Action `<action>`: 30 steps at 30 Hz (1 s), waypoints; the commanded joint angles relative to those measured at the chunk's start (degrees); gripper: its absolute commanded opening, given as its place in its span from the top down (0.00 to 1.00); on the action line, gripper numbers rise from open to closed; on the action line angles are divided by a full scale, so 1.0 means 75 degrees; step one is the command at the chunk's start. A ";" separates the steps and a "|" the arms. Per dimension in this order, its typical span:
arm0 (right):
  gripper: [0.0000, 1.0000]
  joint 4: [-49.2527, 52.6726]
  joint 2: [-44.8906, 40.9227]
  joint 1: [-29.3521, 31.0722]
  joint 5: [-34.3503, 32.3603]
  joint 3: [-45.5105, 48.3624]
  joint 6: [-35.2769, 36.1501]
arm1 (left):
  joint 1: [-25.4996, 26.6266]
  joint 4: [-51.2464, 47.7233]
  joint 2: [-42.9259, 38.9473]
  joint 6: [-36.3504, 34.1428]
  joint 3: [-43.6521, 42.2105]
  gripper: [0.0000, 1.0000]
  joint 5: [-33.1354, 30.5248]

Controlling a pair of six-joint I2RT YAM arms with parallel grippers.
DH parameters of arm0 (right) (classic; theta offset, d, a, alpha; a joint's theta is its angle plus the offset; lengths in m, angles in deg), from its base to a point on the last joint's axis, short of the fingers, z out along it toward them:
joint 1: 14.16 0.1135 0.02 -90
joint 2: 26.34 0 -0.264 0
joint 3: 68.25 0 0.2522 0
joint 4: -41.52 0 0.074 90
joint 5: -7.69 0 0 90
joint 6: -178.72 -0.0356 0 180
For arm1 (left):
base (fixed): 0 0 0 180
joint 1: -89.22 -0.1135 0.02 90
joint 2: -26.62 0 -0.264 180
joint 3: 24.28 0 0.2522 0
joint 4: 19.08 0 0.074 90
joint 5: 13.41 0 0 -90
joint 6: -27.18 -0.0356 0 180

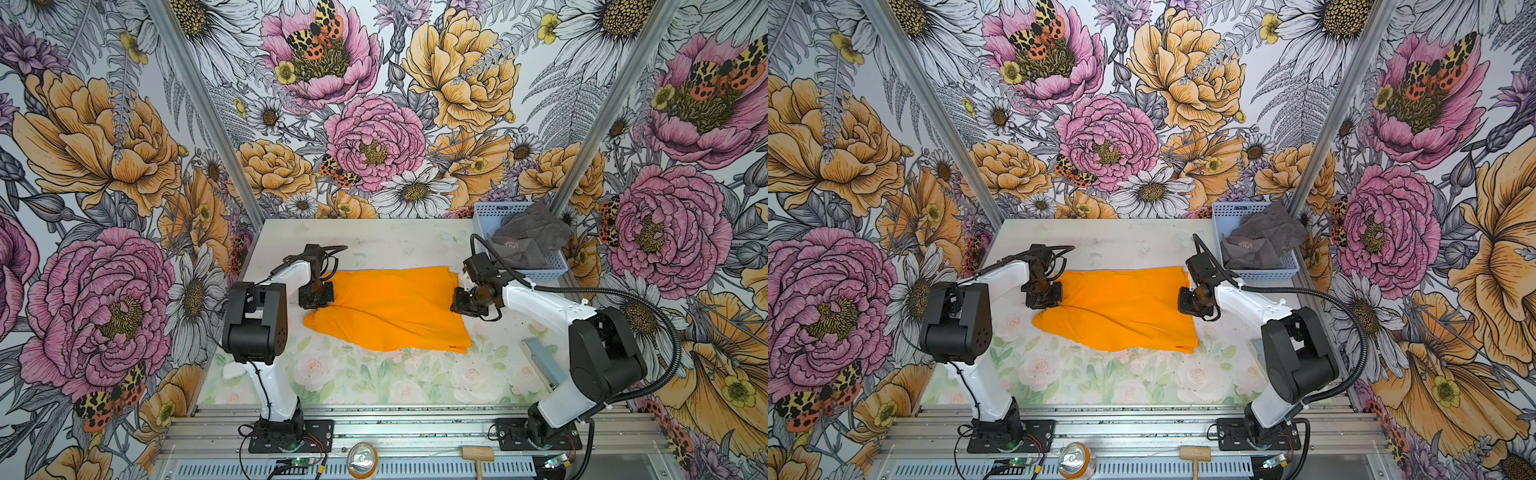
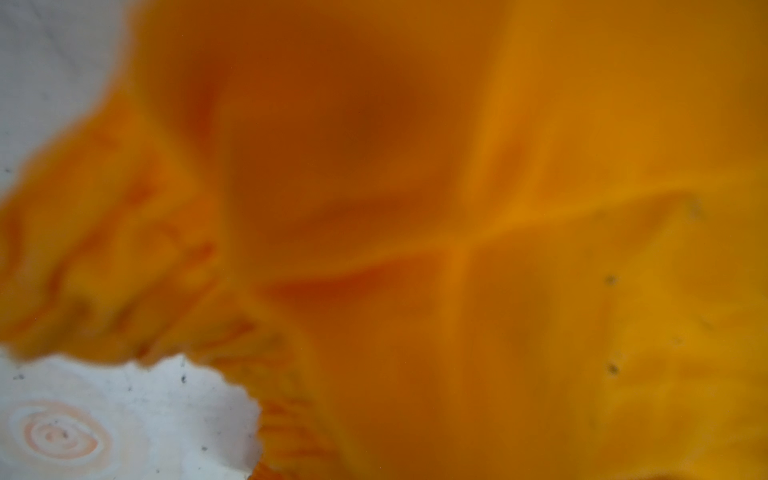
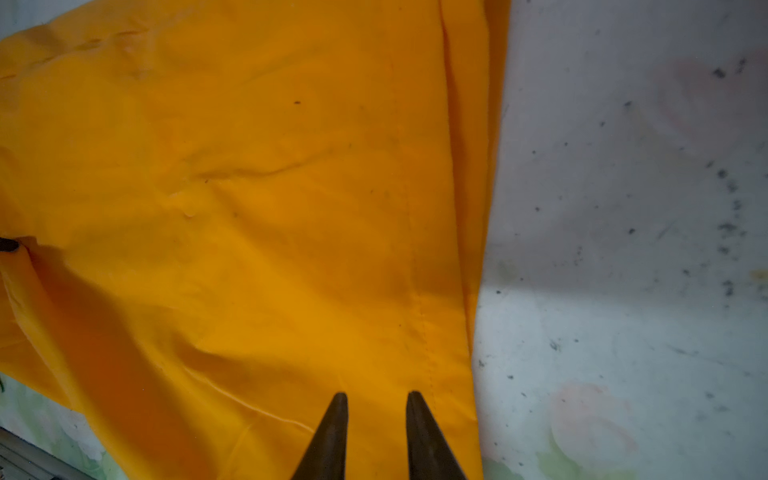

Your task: Fold and stack the mixed laundry pile

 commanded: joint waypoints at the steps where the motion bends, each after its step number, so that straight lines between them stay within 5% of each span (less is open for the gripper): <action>1: 0.73 -0.0788 -0.0030 0.0322 0.0515 -0.0266 -0.0329 | 0.0099 -0.0614 -0.0720 -0.0026 0.0464 1.00 -0.0137; 8: 0.73 -0.2266 0.1361 0.1409 0.1267 -0.1312 -0.1142 | 0.0367 -0.1735 -0.1306 -0.0151 0.1583 1.00 -0.0522; 22: 0.76 -0.3267 0.5841 0.3047 0.2156 -0.5866 -0.2114 | 0.1061 -0.3109 -0.2014 0.0145 0.2826 1.00 -0.0863; 26: 0.73 -0.3254 0.5910 0.3037 0.2393 -0.6019 -0.2123 | 0.1365 -0.3224 -0.2125 0.0392 0.2809 1.00 -0.0846; 30: 0.67 -0.3171 0.4780 0.2531 0.2312 -0.4667 -0.1999 | 0.1651 -0.3201 -0.2011 0.0629 0.2836 1.00 -0.0795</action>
